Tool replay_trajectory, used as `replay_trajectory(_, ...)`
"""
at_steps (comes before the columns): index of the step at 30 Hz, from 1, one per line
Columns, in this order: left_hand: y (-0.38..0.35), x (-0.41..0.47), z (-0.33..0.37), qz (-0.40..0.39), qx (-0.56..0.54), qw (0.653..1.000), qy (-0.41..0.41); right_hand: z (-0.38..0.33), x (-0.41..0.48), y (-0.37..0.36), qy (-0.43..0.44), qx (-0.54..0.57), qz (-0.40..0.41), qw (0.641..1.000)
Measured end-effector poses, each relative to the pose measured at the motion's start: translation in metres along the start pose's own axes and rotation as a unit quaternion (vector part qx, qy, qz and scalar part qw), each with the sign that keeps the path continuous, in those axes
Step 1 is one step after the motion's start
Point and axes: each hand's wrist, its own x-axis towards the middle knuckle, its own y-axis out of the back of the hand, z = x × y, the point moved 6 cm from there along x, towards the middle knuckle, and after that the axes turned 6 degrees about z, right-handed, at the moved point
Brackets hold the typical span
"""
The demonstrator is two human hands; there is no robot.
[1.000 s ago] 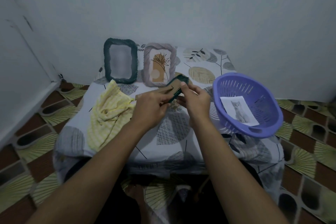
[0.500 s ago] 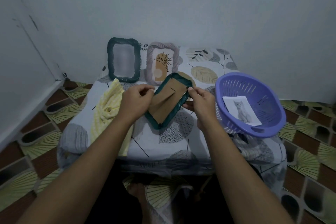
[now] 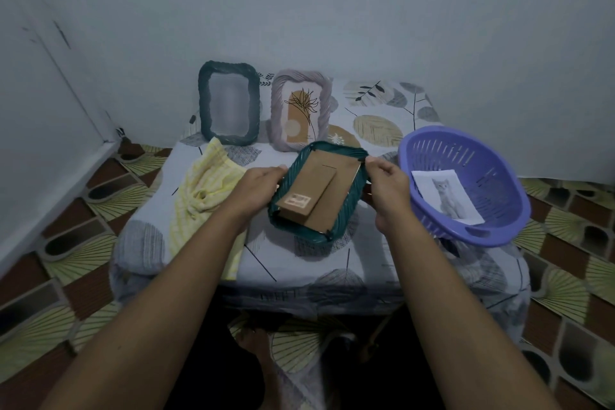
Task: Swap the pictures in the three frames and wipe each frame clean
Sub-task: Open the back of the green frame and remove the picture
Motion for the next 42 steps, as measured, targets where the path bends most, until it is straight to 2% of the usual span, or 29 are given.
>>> replay_trajectory(5, -0.006, -0.001, -0.008, 0.038, -0.028, 0.999, 0.003, 0.005, 0.000, 0.003, 0.012, 0.023, 0.032, 0.999)
replay_trajectory(10, -0.014, 0.000, -0.012, 0.055, -0.056, 0.997, -0.002, 0.017, -0.001, -0.007, -0.014, -0.001, -0.050, 0.999)
replay_trajectory(14, -0.018, 0.001, -0.014, 0.080, -0.060, 0.995, -0.004, 0.022, -0.003, -0.004, 0.008, -0.028, -0.044, 0.999)
replay_trajectory(19, -0.023, -0.006, -0.015, 0.080, -0.044, 0.996, -0.004, 0.025, -0.006, -0.005, 0.050, -0.016, -0.097, 0.994)
replay_trajectory(25, -0.032, -0.014, -0.022, 0.100, 0.058, 0.993, -0.008, 0.035, -0.002, 0.000, 0.085, -0.135, -0.078, 0.984)
replay_trajectory(29, -0.038, -0.018, -0.028, 0.113, 0.137, 0.984, -0.025, 0.045, 0.000, 0.004, 0.093, -0.237, -0.072, 0.964)
replay_trajectory(36, -0.047, -0.015, -0.036, 0.122, 0.226, 0.964, -0.062, 0.049, 0.008, 0.009, 0.124, -0.339, -0.095, 0.928)
replay_trajectory(42, -0.050, -0.007, -0.037, 0.123, 0.294, 0.944, -0.088, 0.053, 0.008, 0.009, 0.183, -0.475, -0.110, 0.854)
